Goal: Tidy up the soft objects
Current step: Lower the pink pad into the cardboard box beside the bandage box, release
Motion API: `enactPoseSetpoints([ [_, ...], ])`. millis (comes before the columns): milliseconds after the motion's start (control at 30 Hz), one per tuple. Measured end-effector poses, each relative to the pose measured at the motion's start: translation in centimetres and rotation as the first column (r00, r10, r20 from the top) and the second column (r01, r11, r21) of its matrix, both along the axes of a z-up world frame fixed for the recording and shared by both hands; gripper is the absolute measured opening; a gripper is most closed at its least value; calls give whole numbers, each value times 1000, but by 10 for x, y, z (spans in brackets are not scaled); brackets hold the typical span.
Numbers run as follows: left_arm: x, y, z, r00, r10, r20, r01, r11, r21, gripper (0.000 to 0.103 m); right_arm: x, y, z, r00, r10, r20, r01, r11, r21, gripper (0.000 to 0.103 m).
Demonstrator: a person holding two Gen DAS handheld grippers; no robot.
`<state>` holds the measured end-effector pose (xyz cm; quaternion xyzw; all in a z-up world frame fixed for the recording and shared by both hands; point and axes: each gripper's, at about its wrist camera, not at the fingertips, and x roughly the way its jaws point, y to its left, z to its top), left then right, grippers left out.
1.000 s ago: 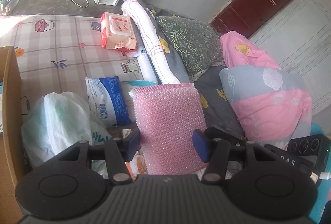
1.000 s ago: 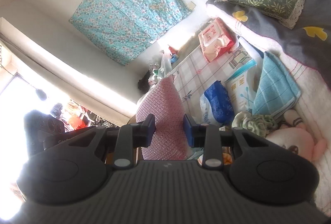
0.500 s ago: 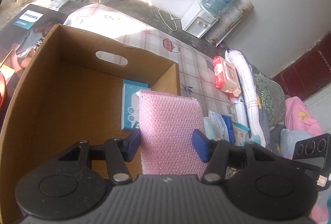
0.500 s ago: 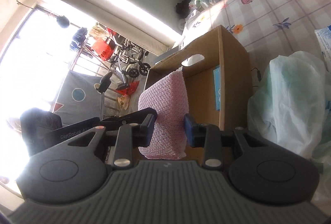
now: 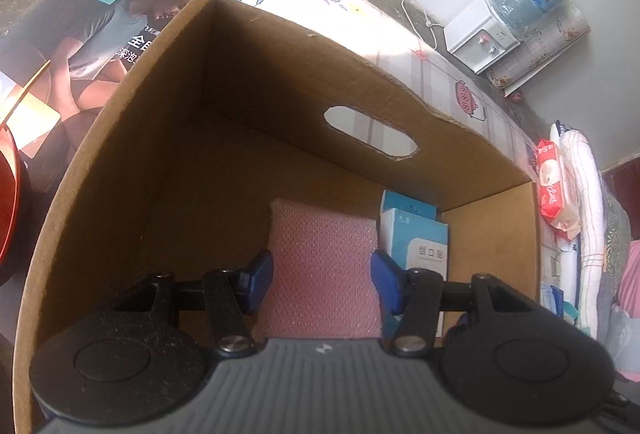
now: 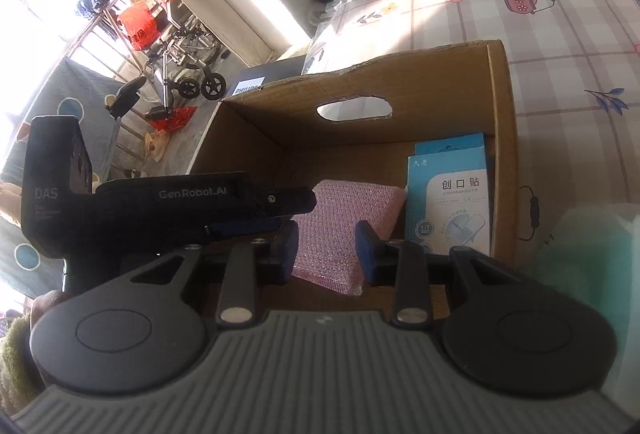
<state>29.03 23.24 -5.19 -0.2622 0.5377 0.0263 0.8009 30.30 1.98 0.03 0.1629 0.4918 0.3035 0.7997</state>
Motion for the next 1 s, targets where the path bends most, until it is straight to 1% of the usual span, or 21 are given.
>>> enactPoseSetpoints([
  [33, 3, 0, -10, 999, -4, -39, 4, 1000, 9, 54, -2, -3, 1, 1000, 10, -2, -10, 1000, 14, 31],
  [67, 4, 0, -16, 998, -6, -57, 7, 1000, 12, 54, -4, -7, 1, 1000, 15, -1, -15, 1000, 23, 31],
  [133, 4, -1, -22, 997, -18, -72, 20, 1000, 22, 54, -13, -21, 6, 1000, 24, 15, -24, 999, 38, 31],
  [300, 0, -4, -24, 994, -48, -97, 53, 998, 43, 54, -33, -61, 17, 999, -3, 47, 0, 997, 74, 31],
  [400, -4, -7, -23, 991, -66, -120, 74, 996, 58, 54, -42, -81, 18, 999, -28, 42, 23, 993, 113, 32],
  [500, -10, -11, -24, 984, -90, -155, 99, 994, 45, 60, -52, -96, 19, 998, -51, 41, 44, 988, 147, 32],
  [600, -13, -18, -26, 979, -123, -162, 137, 988, 76, 60, -56, -104, 18, 997, -64, 43, 55, 984, 167, 32],
  [633, -12, -19, -28, 979, -128, -158, 143, 986, 82, 60, -58, -105, 18, 997, -69, 43, 61, 983, 175, 32],
  [700, -11, -25, -27, 983, -135, -127, 146, 986, 83, 55, -60, -108, 18, 996, -78, 42, 69, 980, 187, 32],
  [767, -10, -29, -25, 984, -140, -108, 152, 982, 113, 54, -61, -108, 18, 996, -83, 41, 74, 977, 198, 32],
  [833, -7, -32, -24, 986, -145, -86, 155, 980, 123, 54, -62, -109, 18, 995, -87, 42, 77, 977, 200, 32],
  [933, -2, -39, -21, 980, -191, -54, 197, 965, 175, 53, -63, -115, 16, 994, -101, 50, 89, 977, 191, 32],
  [1000, 4, -40, -20, 977, -210, -45, 215, 958, 190, 53, -63, -120, 15, 993, -110, 48, 99, 977, 191, 32],
])
